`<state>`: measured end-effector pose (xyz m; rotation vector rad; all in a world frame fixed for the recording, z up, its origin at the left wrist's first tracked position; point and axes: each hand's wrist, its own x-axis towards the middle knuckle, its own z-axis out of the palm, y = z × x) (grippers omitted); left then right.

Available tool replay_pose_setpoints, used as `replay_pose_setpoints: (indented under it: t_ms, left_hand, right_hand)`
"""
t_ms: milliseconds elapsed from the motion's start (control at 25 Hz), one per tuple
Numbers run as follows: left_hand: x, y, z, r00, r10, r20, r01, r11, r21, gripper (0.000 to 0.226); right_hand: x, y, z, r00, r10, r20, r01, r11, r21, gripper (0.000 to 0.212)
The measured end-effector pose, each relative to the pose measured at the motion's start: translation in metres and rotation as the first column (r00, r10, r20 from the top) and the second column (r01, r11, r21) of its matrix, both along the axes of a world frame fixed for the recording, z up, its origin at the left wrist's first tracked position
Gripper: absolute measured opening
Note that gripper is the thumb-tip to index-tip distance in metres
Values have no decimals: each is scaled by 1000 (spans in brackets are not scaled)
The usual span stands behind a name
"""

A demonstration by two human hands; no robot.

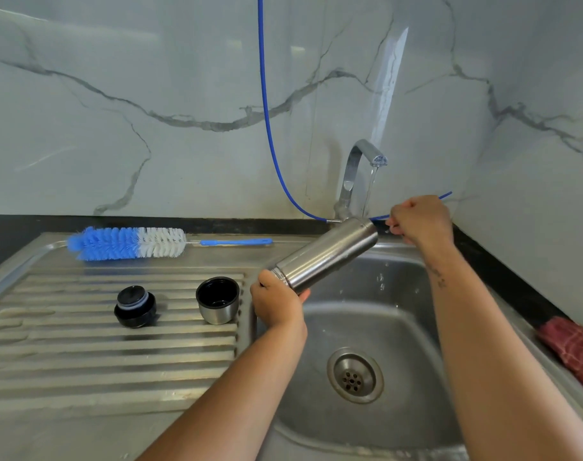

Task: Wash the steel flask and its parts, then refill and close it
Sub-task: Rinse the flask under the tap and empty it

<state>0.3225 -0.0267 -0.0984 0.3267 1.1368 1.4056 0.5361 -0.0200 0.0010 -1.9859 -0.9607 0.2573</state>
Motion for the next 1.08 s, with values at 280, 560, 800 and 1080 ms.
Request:
replay_pose_setpoints:
  t_ms: [280, 560, 800, 1080]
  left_hand:
    - [-1, 2, -2, 998, 53, -47, -53, 999, 1, 39]
    - [0, 5, 0, 991, 91, -99, -89, 996, 32, 35]
    - [0, 7, -6, 986, 95, -137, -89, 995, 55, 35]
    - [0, 8, -7, 987, 89, -132, -83, 995, 51, 36]
  right_hand:
    - [9, 62, -29, 887, 447, 119, -445, 894, -40, 15]
    - [18, 102, -19, 642, 716, 273, -649, 698, -303, 20]
    - [25, 108, -25, 578, 753, 314, -652, 658, -377, 23]
    - [24, 93, -43, 724, 665, 183, -650, 747, -142, 9]
